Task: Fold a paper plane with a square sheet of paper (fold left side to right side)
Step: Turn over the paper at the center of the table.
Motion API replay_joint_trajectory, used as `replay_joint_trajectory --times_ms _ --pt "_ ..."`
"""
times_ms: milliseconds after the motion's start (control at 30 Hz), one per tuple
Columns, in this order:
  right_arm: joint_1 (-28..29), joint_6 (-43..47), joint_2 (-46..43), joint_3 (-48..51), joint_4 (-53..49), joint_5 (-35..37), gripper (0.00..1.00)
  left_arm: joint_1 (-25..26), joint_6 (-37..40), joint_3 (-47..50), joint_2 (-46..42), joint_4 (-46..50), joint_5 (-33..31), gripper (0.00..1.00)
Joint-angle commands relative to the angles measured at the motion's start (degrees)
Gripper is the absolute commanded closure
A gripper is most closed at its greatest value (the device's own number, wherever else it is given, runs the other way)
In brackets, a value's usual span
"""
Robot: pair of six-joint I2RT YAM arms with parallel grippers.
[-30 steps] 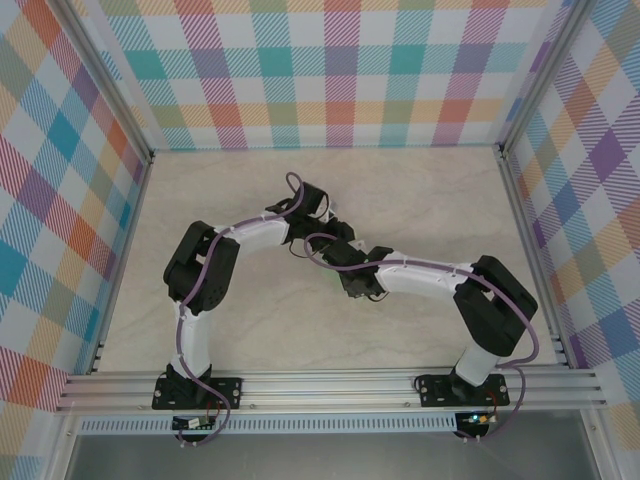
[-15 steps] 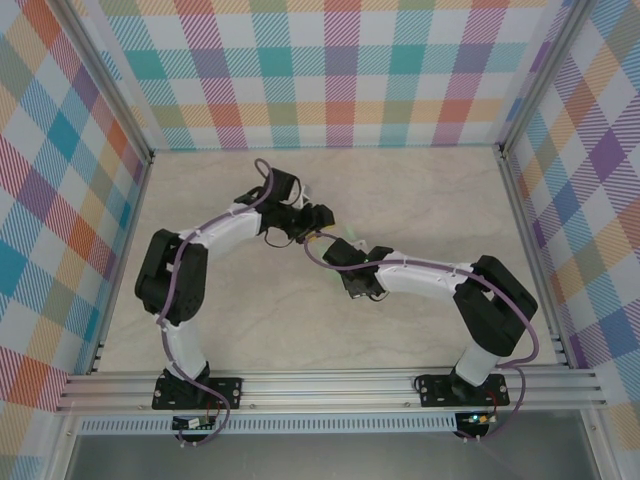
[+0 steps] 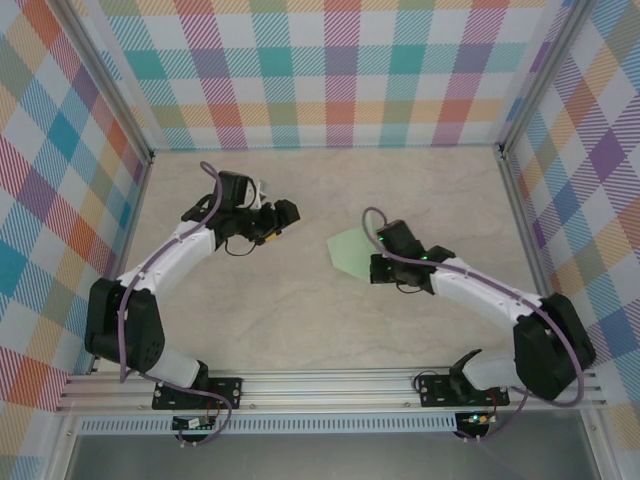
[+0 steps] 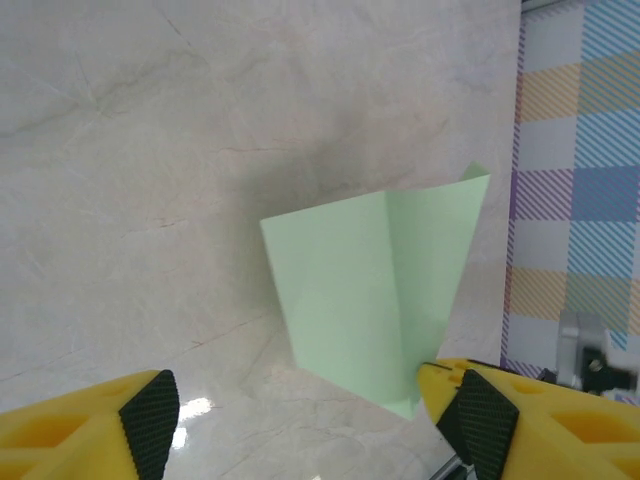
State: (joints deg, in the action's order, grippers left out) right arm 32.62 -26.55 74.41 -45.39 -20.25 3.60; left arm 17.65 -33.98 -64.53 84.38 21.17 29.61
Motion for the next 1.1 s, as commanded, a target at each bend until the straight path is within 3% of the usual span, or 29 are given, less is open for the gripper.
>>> replay_joint_trajectory --times_ms 0,100,200,333,533,733,1067 --pt "-6.26 -0.3 -4.07 2.42 10.94 -20.25 0.96 -0.77 1.57 1.93 -4.94 0.95 -1.13 0.18" --pt "-12.22 -3.47 -5.85 3.02 15.94 -29.74 0.96 -0.77 0.99 3.8 -8.65 -0.73 -1.29 0.11" --pt "-19.32 -12.98 -6.72 6.16 28.0 -40.54 0.96 -0.77 0.0 5.41 -11.59 -3.88 1.46 0.1" --pt "-22.24 -20.67 -5.3 6.42 37.43 -46.91 0.96 0.76 -4.44 8.69 -13.21 -14.66 9.05 0.1" --pt "-22.26 -29.56 -4.25 5.36 46.32 -51.17 0.96 7.93 -6.93 7.84 -10.03 -24.05 12.23 0.11" --pt "-21.99 -32.79 -6.41 4.65 47.41 -52.65 0.96 12.88 -12.08 3.94 -2.77 -34.78 13.2 0.11" --pt "-19.92 -33.14 -9.1 4.43 46.12 -53.87 0.96 15.61 -14.71 -3.53 4.28 -38.83 13.18 0.13"
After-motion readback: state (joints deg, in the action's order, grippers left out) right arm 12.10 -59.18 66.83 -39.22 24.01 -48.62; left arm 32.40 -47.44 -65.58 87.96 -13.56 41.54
